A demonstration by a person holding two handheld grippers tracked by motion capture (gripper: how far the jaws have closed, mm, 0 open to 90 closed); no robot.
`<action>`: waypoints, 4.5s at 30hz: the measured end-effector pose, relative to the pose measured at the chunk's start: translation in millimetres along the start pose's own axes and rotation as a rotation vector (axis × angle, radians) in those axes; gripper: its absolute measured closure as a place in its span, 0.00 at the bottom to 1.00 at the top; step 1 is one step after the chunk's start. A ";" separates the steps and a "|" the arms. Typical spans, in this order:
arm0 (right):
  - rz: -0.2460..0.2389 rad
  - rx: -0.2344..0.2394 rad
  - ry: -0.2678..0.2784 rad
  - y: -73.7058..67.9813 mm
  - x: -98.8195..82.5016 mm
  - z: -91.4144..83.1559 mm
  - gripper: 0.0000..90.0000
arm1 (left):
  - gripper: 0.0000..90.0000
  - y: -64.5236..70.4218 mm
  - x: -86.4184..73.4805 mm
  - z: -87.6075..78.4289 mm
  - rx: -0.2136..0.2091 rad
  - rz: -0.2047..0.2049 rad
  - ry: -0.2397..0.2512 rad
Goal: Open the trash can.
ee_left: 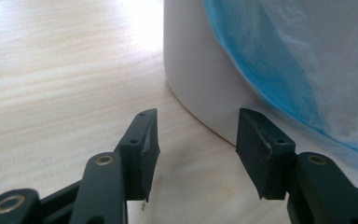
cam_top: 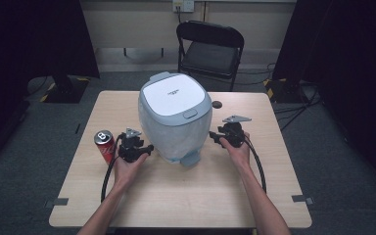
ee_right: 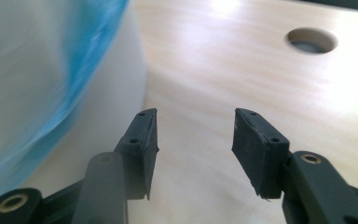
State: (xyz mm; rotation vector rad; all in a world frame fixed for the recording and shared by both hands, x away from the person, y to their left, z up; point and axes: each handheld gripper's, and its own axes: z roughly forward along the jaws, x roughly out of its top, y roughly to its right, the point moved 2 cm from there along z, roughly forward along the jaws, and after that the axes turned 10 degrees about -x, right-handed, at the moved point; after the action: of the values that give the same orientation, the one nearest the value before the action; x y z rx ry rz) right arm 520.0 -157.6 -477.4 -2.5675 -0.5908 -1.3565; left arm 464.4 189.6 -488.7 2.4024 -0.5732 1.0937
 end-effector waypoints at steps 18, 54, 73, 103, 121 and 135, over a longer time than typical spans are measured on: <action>0.034 0.077 0.075 4.1 31.5 9.0 0.73 | 0.67 5.6 15.5 15.4 -0.058 -0.015 0.001; 0.009 -0.020 0.076 -4.0 43.4 3.1 0.66 | 0.71 5.2 12.8 17.1 -0.084 0.015 -0.020; -0.039 0.025 0.065 -24.6 -4.1 -60.0 0.79 | 0.90 34.2 -1.8 -5.6 -0.184 0.139 -0.124; -0.055 -0.034 -0.003 -33.3 -51.7 -110.9 0.51 | 0.61 58.1 -24.5 -35.5 -0.302 0.164 -0.103; 0.008 -0.132 -0.191 18.8 -107.1 -116.1 0.30 | 0.43 41.8 -5.7 -87.9 -0.336 0.147 0.028; 0.011 -0.175 -0.126 20.6 -122.4 -113.2 0.24 | 0.48 49.9 31.4 -135.8 -0.449 0.208 0.186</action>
State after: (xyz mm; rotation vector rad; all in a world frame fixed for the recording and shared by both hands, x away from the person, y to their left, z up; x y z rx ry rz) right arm 381.7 -246.3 -513.1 -2.8081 -0.4961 -1.3032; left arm 375.9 216.6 -373.2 1.8672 -0.9105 1.1167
